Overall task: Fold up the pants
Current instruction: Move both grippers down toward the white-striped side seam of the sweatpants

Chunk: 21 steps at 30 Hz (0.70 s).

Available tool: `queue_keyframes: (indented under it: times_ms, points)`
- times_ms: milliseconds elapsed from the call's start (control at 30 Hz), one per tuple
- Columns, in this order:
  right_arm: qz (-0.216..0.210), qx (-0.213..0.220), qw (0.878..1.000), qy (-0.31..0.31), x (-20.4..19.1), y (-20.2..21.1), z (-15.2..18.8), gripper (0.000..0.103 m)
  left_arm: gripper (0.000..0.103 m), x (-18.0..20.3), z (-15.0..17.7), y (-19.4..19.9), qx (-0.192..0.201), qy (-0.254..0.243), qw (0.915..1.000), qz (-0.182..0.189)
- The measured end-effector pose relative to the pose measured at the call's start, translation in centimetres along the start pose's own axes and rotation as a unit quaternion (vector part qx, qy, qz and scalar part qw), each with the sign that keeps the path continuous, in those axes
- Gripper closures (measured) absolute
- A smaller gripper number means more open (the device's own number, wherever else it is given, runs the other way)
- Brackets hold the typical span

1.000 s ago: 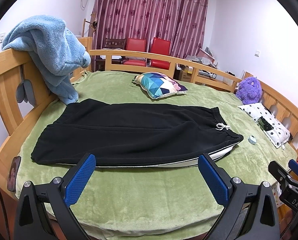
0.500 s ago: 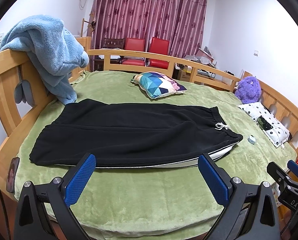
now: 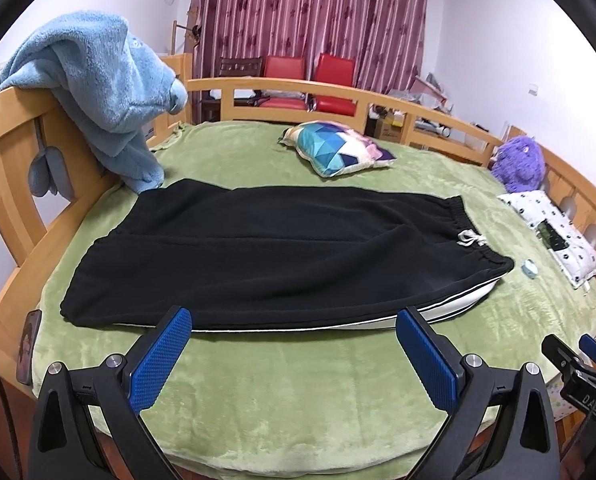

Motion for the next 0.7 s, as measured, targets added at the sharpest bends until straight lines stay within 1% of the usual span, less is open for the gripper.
queue_keyframes:
  times_ms: [133, 300, 367, 433, 500, 567, 600, 700]
  points:
    - [-0.006, -0.012, 1.000, -0.005, 0.5, -2.4, 0.1, 0.000, 0.000, -1.3, 0.2, -1.6, -0.013, 0.008, 0.9999, -0.008]
    - [-0.036, -0.011, 0.999, -0.023, 0.6, -4.8, -0.1, 0.000, 0.000, -2.7, 0.5, -4.5, -0.037, 0.016, 0.9991, -0.015]
    - [-0.042, -0.013, 0.999, -0.024, 0.3, -5.8, -0.2, 0.000, 0.000, -3.2, 0.7, -5.8, -0.051, 0.019, 0.9984, -0.015]
    - [-0.042, -0.019, 0.999, -0.019, -0.1, -7.0, -0.2, 0.000, 0.000, -3.9, 1.3, -7.5, -0.073, 0.023, 0.9969, -0.016]
    - [-0.035, -0.031, 0.999, -0.016, -0.3, -8.3, -0.1, 0.002, 0.001, -4.4, 1.9, -9.0, -0.092, 0.026, 0.9954, -0.014]
    - [-0.027, -0.044, 0.999, -0.010, -0.5, -9.9, 0.1, 0.008, 0.001, -5.1, 2.5, -10.5, -0.114, 0.032, 0.9929, -0.012]
    - [-0.025, -0.051, 0.998, -0.007, -0.6, -10.6, 0.2, 0.009, 0.002, -5.5, 2.8, -11.6, -0.127, 0.039, 0.9911, -0.009]
    - [-0.029, -0.078, 0.996, -0.001, -0.7, -12.8, 0.5, 0.015, 0.005, -6.5, 3.6, -13.8, -0.147, 0.044, 0.9881, -0.014]
Point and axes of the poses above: each gripper's, at about its wrist camera, not at the fingertips, and y roughly against the way its jaws point, x to its right, z to its underside, the point moved 7 cm from there along -y, roughly the way its jaws point, and after that the axes turned 1 degree about y, right-handed, at the moved point
